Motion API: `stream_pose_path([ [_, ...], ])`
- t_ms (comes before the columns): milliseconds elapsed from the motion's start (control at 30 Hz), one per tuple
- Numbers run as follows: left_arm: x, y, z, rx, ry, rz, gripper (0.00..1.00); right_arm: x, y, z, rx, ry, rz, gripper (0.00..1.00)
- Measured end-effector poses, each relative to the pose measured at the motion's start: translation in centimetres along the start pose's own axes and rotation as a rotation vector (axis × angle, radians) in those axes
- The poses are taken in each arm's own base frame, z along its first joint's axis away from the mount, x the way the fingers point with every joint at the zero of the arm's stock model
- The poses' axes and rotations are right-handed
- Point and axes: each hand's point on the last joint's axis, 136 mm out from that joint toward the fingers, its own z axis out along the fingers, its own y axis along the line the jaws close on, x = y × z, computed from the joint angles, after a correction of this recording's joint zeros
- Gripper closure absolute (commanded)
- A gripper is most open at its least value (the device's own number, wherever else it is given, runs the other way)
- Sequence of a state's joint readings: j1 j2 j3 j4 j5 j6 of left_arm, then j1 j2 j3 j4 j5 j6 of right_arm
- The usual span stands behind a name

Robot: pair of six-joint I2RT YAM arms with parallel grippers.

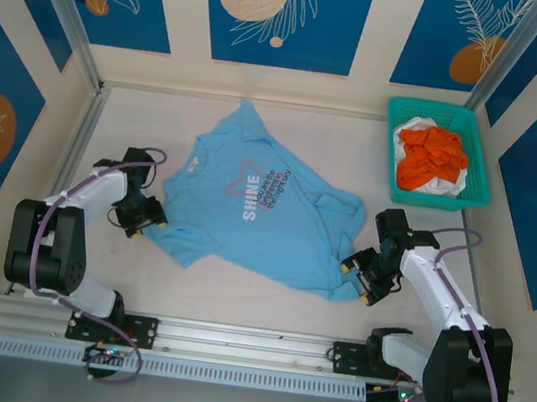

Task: Fold and stack the t-shirts

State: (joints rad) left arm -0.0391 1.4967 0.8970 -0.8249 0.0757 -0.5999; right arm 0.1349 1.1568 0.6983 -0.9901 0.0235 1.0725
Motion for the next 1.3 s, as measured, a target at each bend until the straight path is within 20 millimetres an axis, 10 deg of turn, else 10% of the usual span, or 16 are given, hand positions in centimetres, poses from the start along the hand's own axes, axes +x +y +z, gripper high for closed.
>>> stream_pose_path([
  [1300, -2.4, 2.8, 0.9, -0.141, -0.043, -0.071, 0.62, -0.1, 0.5, 1.3, 0.024, 0.086, 0.025, 0.96],
])
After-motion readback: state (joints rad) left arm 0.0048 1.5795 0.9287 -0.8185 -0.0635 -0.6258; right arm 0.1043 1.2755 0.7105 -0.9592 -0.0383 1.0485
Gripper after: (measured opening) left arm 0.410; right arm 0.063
